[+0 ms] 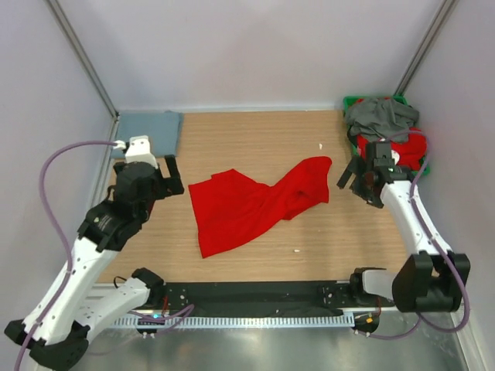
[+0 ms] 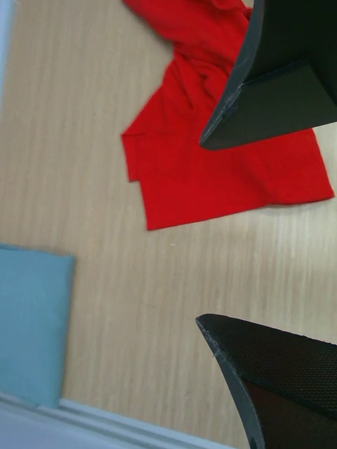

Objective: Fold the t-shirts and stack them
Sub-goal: Move the tshirt to the center of the board, then flatten the tshirt out

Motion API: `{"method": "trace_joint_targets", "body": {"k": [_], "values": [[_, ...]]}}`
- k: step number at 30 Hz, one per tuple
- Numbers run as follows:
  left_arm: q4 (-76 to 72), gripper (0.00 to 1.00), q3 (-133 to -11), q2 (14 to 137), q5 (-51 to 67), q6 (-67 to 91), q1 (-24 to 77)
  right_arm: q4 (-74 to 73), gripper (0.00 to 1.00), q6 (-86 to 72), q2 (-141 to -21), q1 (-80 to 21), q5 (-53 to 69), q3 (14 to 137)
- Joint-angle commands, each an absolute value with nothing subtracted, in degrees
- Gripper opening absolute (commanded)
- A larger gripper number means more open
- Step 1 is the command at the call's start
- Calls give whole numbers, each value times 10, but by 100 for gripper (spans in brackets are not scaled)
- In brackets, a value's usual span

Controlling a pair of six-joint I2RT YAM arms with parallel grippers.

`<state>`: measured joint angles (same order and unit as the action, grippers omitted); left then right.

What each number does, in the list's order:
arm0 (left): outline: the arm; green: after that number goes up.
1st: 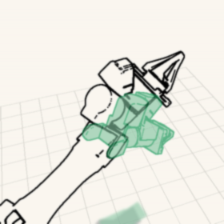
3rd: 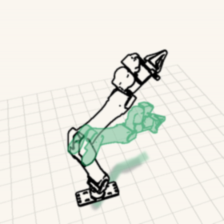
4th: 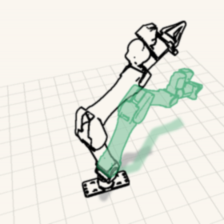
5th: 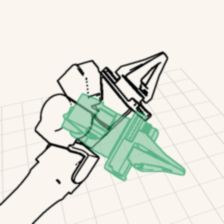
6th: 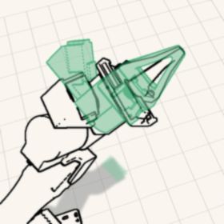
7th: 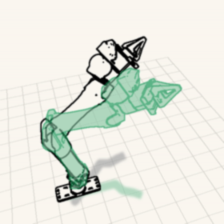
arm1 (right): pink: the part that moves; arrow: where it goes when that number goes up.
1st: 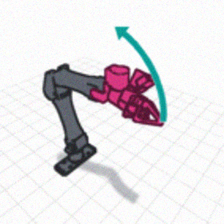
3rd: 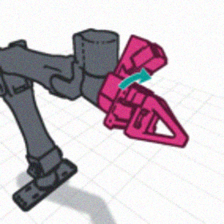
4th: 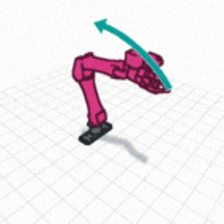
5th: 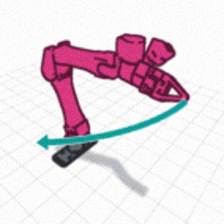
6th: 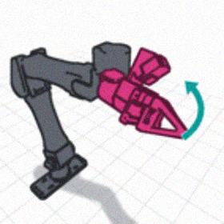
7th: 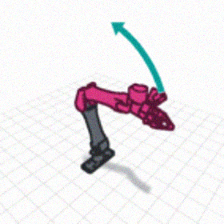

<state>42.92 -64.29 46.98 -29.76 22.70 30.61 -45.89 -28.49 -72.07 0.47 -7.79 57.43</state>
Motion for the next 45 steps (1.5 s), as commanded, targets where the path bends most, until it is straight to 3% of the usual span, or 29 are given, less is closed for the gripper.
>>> {"method": "trace_joint_targets", "body": {"k": [1, 13, 23, 25, 29, 34, 37, 38, 45], "values": [[496, 100, -613, 526, -257, 273, 307, -440, 100, -277, -614, 5, -111, 637], [375, 80, -481, 646, -109, 399, 307, -439, 100, -277, -485, 4, 31, 499], [279, 72, -396, 701, -67, 442, 307, -446, 100, -258, -480, 0, 63, 520], [261, 68, -389, 712, -60, 444, 307, -440, 100, -258, -485, 0, 69, 516], [239, 48, -380, 729, -36, 451, 307, -432, 100, -258, -485, 0, 69, 507], [236, 40, -371, 730, -23, 458, 308, -434, 100, -258, -485, 0, 69, 508], [239, 16, -363, 716, -17, 464, 308, -433, 100, -258, -482, 0, 68, 509], [245, 2, -365, 708, -18, 465, 308, -434, 100, -258, -481, 0, 67, 509], [336, 0, -438, 571, -105, 437, 381, -438, 100, -258, -476, 0, 62, 512]]}}
